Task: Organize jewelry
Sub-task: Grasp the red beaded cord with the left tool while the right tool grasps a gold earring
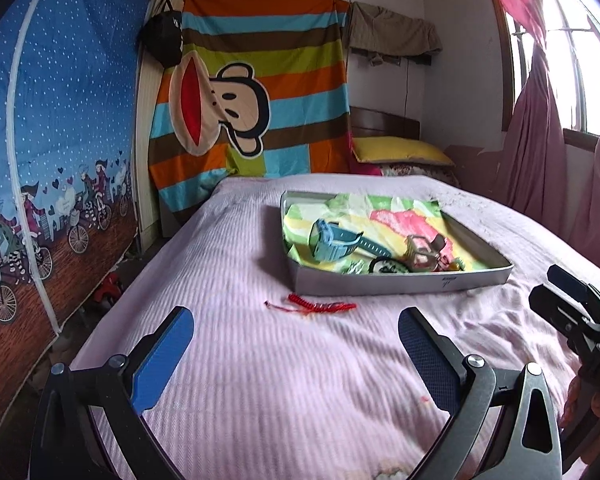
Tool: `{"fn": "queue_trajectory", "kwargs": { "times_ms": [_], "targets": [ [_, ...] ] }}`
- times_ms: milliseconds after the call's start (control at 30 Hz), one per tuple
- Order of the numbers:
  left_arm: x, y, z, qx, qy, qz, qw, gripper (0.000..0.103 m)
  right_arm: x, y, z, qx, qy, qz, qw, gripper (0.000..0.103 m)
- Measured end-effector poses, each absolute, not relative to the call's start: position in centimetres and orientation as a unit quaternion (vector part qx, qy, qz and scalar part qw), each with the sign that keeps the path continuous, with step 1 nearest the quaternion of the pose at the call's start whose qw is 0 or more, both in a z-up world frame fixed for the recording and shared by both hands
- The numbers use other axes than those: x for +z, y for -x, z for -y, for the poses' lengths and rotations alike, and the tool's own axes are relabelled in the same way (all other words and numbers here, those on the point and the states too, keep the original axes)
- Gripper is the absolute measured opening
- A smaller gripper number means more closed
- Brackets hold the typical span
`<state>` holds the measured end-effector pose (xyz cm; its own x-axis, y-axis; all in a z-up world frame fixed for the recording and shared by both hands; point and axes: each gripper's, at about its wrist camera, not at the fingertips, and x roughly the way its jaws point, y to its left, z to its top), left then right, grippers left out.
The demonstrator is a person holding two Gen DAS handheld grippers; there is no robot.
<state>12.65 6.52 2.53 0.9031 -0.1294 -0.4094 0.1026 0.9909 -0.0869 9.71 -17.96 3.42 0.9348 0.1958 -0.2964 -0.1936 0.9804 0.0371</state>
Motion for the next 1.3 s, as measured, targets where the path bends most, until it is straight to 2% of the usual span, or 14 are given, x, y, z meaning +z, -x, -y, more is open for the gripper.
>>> {"fn": "queue_trajectory", "kwargs": {
  "times_ms": [233, 367, 600, 867, 1067, 1267, 1300],
  "targets": [
    [1.5, -14.3, -7.0, -0.065, 0.042, -0.247, 0.966, 0.103, 1.9, -11.6, 17.7, 0.106, -0.007, -0.201, 0.974, 0.100],
    [0.8, -15.1, -7.0, -0.066, 0.045, -0.264, 0.961, 0.103, 0.9, -12.7, 17.5, 0.114, -0.008, -0.234, 0.966, 0.083],
    [0.5, -15.7, -6.7, -0.076, 0.041, -0.277, 0.957, 0.103, -0.6, -13.6, 16.9, 0.143, 0.000, -0.267, 0.953, 0.072],
    [0.4, -17.9, -6.2, -0.091, 0.056, -0.295, 0.949, 0.095, -1.4, -14.1, 15.5, 0.179, 0.019, -0.294, 0.939, 0.039],
    [-0.1, -19.5, -5.4, -0.100, 0.048, -0.312, 0.944, 0.085, -2.0, -14.7, 15.0, 0.204, 0.017, -0.312, 0.928, 0.026],
    [-0.3, -21.4, -5.0, -0.108, 0.055, -0.325, 0.938, 0.082, -2.0, -14.9, 14.3, 0.212, 0.027, -0.318, 0.924, 0.022],
    [-0.4, -21.7, -4.8, -0.110, 0.056, -0.328, 0.937, 0.079, -2.0, -15.1, 14.2, 0.211, 0.027, -0.320, 0.923, 0.022]
  ]
}}
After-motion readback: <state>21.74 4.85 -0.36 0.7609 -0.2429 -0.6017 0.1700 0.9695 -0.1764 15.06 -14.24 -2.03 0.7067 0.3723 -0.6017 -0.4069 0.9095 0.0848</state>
